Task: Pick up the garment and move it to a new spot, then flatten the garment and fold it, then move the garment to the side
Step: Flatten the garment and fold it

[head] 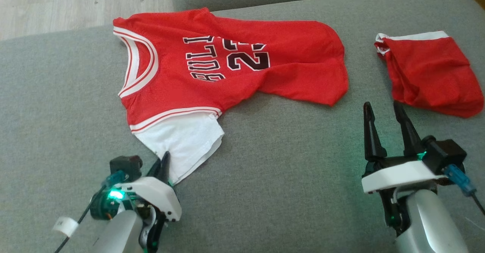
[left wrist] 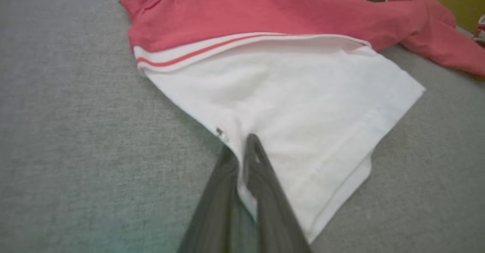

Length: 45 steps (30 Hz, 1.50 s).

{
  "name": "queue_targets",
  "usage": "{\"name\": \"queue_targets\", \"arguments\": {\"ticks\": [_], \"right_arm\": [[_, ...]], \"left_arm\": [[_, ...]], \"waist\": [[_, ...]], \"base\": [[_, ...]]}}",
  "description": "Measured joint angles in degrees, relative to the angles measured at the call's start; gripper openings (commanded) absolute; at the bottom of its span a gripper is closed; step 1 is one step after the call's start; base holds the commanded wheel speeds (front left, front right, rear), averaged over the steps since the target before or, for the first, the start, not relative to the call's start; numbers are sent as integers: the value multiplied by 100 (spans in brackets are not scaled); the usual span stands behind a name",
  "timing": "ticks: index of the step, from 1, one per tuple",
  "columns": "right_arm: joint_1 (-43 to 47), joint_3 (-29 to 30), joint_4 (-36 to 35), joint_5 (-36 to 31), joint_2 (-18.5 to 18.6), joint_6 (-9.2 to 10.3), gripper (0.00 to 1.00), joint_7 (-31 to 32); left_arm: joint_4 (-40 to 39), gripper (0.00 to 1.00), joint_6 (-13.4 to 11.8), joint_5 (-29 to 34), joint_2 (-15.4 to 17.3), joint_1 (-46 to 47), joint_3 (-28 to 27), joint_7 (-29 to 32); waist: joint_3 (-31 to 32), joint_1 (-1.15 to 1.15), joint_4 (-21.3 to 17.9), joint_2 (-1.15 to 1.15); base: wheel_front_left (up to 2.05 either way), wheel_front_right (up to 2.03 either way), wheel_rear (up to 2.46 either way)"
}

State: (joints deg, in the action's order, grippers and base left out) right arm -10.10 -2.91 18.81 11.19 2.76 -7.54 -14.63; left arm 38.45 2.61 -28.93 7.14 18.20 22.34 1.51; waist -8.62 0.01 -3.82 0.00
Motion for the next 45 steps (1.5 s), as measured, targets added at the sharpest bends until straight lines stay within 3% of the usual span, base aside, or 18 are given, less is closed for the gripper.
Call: {"name": "queue_targets", "arguments": {"ticks": [10,17,27,35,43,44,45], "right_arm": [[-27,181,66,-147,-2,0,100,0],[-273,269,716,-330,-1,0,100,1],[-1141,248,2193,-282,1,0,100,572],[-1740,428,3367,-703,5,0,100,766],[-2157,287,3966,-875,37,0,100,725],[-2171,232,4024,-868,41,0,95,695],[-2187,149,4080,-851,46,0,50,681]], "left_arm": [[-158,0,-125,-41,7,14,-213,-938],[-622,0,-299,15,59,27,-432,-1488],[-1394,0,-408,322,-24,26,-754,-1581],[-1463,0,-255,495,-149,25,-768,-1589],[-1351,0,-207,726,-211,25,-784,-1589],[-1308,0,-205,753,-211,25,-788,-1589],[-1268,0,-205,778,-211,25,-794,-1589]], "waist": [[57,0,116,0],[96,0,337,0],[-2,0,611,0],[-125,0,813,0],[-137,-1,875,0],[-120,-1,868,0],[-98,-1,857,0]], "base": [[0,0,0],[0,0,0],[0,0,0],[0,0,0],[0,0,0],[0,0,0],[0,0,0]]}}
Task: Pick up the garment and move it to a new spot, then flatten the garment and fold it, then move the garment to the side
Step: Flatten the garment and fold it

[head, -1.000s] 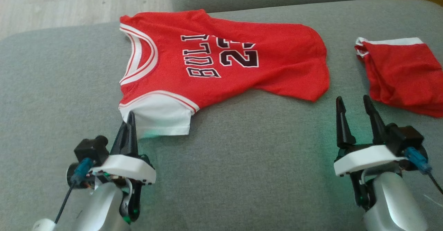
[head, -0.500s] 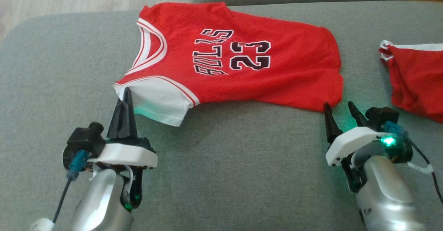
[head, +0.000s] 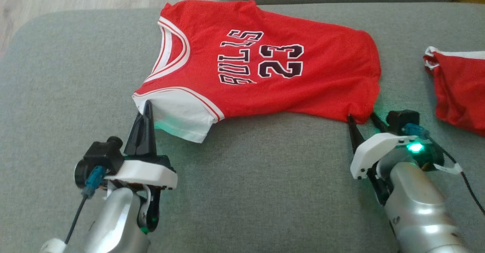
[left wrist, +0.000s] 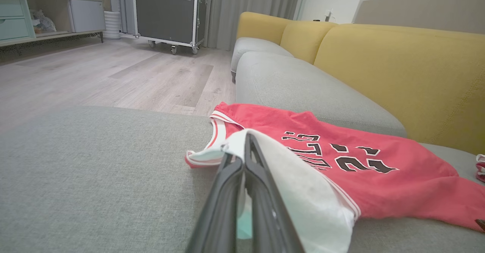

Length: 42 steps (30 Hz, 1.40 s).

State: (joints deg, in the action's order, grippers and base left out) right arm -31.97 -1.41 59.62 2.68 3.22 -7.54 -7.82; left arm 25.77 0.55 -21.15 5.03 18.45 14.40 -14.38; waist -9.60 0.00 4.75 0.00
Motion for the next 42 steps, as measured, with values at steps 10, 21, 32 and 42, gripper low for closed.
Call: {"name": "queue_targets", "arguments": {"ticks": [10,21,32,42], "right_arm": [[-18,-430,-52,378,-4,0,0,-403],[-53,-988,-1714,1002,25,0,0,-482],[-292,-1199,-3902,1244,534,0,0,-36],[-68,-1038,-5568,1259,781,0,0,740]], "left_arm": [[116,0,2,-152,21,-71,-414,0],[-599,0,98,-744,290,139,-1044,140],[-2364,0,-115,-1301,388,592,-1548,573],[-3610,0,-419,-1556,543,753,-1805,1096]], "waist": [[258,0,-278,0],[863,-1,-689,0],[1082,-1,-863,0],[940,0,-841,0]], "base": [[0,0,0],[0,0,0],[0,0,0],[0,0,0]]}}
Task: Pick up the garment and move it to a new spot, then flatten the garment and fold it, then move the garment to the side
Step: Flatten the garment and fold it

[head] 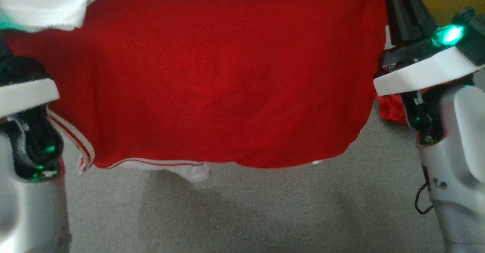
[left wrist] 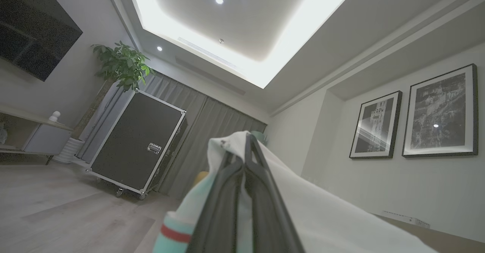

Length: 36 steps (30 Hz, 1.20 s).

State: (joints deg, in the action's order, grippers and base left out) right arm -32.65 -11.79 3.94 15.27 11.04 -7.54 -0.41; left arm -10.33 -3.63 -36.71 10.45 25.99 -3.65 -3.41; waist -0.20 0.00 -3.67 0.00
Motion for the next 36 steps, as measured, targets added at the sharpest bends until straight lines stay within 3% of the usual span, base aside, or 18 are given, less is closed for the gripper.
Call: {"name": "queue_targets", "arguments": {"ticks": [6,9,13,17,22,29,36], "right_arm": [[-199,64,36,37,52,0,0,427],[-910,22,588,70,162,0,0,514],[-2286,-664,1500,-160,668,0,0,456],[-3492,-710,2581,-25,671,0,0,-7],[-4629,-502,3645,-427,545,0,0,-970],[-4777,-248,4649,-781,334,0,0,-1380],[-4118,-646,5720,-1155,261,0,0,-1423]], "left_arm": [[563,0,13,-109,222,704,175,569],[1252,0,142,-53,413,1439,267,682],[2302,0,322,30,546,2771,411,676],[3315,0,570,278,559,4088,587,315],[4365,0,775,461,566,5217,617,-397],[5194,0,999,483,474,5397,812,-865],[5799,0,1123,359,304,4582,1132,-1036]], "waist": [[-457,0,33,0],[-825,1,55,0],[-1408,2,100,0],[-1996,4,167,1],[-2530,4,261,1],[-2652,1,387,1],[-2530,0,495,1]], "base": [[0,0,0],[0,0,0],[0,0,0],[0,0,0],[0,0,0],[0,0,0],[0,0,0]]}}
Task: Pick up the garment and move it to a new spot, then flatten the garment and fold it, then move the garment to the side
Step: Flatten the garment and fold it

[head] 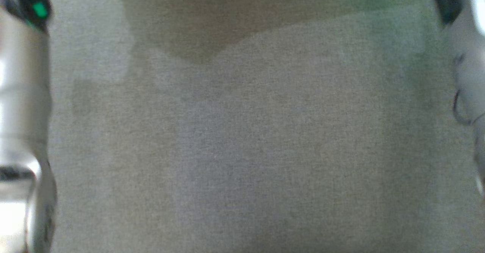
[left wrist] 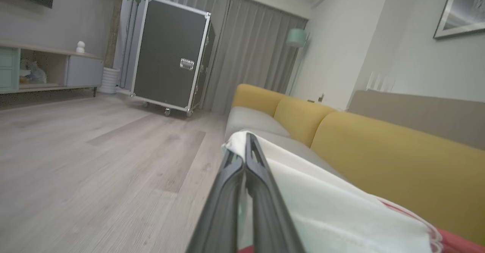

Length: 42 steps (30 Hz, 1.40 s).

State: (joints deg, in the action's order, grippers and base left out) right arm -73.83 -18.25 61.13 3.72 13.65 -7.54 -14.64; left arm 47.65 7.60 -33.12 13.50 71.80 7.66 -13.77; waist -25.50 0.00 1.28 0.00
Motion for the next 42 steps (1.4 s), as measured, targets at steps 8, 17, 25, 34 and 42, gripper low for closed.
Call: {"name": "queue_targets", "arguments": {"ticks": [8,17,25,34,42], "right_arm": [[914,-787,805,712,-146,0,0,282],[1872,-2151,499,1635,71,0,0,745],[2580,-3371,-298,2642,603,0,0,1204],[2952,-4466,-1311,3860,1400,0,0,1867],[3288,-5005,-2043,4698,1912,0,0,2262]], "left_arm": [[-213,0,0,-80,68,-1731,877,-59],[-1012,0,0,-688,837,-3484,1930,211],[-2006,0,0,-1233,1579,-4888,2406,800],[-3403,0,-66,-1574,2312,-6238,2546,1241],[-4308,0,-339,-1945,2776,-7045,2539,1653]], "waist": [[408,-1,116,0],[1092,-2,133,0],[1765,-2,52,-1],[2345,-1,-77,-1],[2705,-1,-156,-1]], "base": [[0,0,0],[0,0,0],[0,0,0],[0,0,0],[0,0,0]]}}
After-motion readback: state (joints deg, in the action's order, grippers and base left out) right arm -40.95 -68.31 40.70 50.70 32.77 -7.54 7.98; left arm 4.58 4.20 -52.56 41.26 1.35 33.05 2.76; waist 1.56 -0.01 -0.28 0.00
